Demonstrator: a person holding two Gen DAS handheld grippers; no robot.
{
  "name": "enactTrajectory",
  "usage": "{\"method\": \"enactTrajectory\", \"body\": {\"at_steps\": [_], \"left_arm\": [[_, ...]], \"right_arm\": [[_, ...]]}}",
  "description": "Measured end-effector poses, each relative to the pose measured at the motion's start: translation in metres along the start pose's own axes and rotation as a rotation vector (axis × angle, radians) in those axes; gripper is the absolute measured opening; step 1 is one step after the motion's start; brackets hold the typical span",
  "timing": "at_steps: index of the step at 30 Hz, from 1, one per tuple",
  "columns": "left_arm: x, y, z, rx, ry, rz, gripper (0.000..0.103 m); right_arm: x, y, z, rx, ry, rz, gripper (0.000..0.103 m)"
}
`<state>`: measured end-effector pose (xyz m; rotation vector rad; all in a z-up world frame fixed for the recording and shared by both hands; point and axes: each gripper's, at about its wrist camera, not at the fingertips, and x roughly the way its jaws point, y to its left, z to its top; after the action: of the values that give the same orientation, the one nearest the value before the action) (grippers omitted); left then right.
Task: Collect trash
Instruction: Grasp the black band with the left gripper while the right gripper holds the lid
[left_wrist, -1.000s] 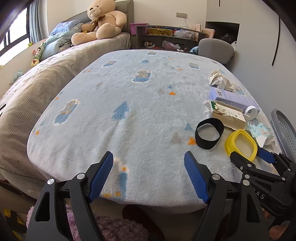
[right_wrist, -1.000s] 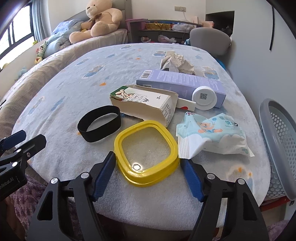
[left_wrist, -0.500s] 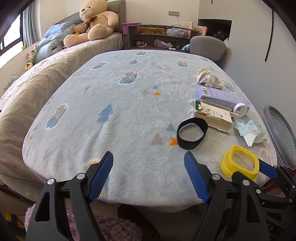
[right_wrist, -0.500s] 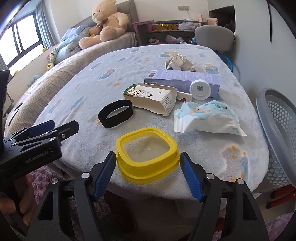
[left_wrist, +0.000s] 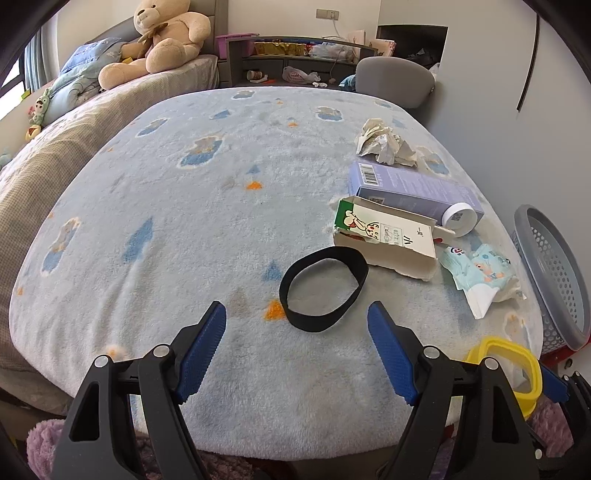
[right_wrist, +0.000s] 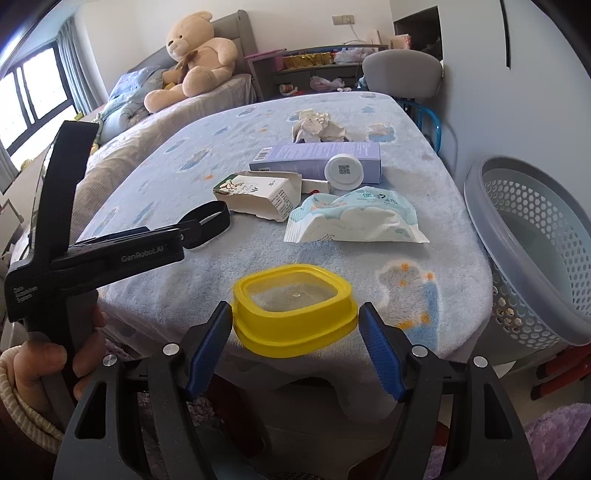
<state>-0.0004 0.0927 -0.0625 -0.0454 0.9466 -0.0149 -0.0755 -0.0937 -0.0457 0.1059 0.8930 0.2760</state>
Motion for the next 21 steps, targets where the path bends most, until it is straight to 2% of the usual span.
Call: {"method": "enactTrajectory", "body": {"at_steps": [7, 8, 9, 10, 12, 14, 15, 21], "left_arm": [[0.022, -0.009, 0.006, 0.006, 0.036, -0.013, 0.075], [0.023, -0.009, 0.007, 0.004, 0.04, -0.02, 0.068], [0.025, -0.009, 0.006, 0.003, 0.048, -0.026, 0.056], [0.024, -0.009, 0.006, 0.007, 0.047, -0.016, 0.053], [0.021, -0.007, 0.004, 0.007, 0.046, -0.027, 0.039], [0.018, -0.004, 0.002, -0.005, 0.049, -0.038, 0.031], [0.016, -0.003, 0.0, -0.01, 0.051, -0.039, 0.028], [-0.002, 0.002, -0.011, -0.022, 0.039, -0.022, 0.027]], "right_arm": [[-0.005, -0.001, -0.001, 0.006, 0.0, 0.01, 0.069], [-0.006, -0.002, -0.001, 0.006, -0.002, 0.011, 0.069], [-0.006, -0.002, -0.001, 0.007, -0.003, 0.012, 0.069], [-0.007, -0.002, -0.001, 0.007, -0.005, 0.011, 0.069], [-0.008, -0.003, -0.001, 0.01, -0.008, 0.013, 0.069], [-0.009, -0.003, -0.001, 0.011, -0.011, 0.013, 0.069], [-0.01, -0.003, -0.001, 0.011, -0.012, 0.015, 0.069], [-0.012, -0.006, -0.001, 0.018, -0.019, 0.022, 0.069]]}}
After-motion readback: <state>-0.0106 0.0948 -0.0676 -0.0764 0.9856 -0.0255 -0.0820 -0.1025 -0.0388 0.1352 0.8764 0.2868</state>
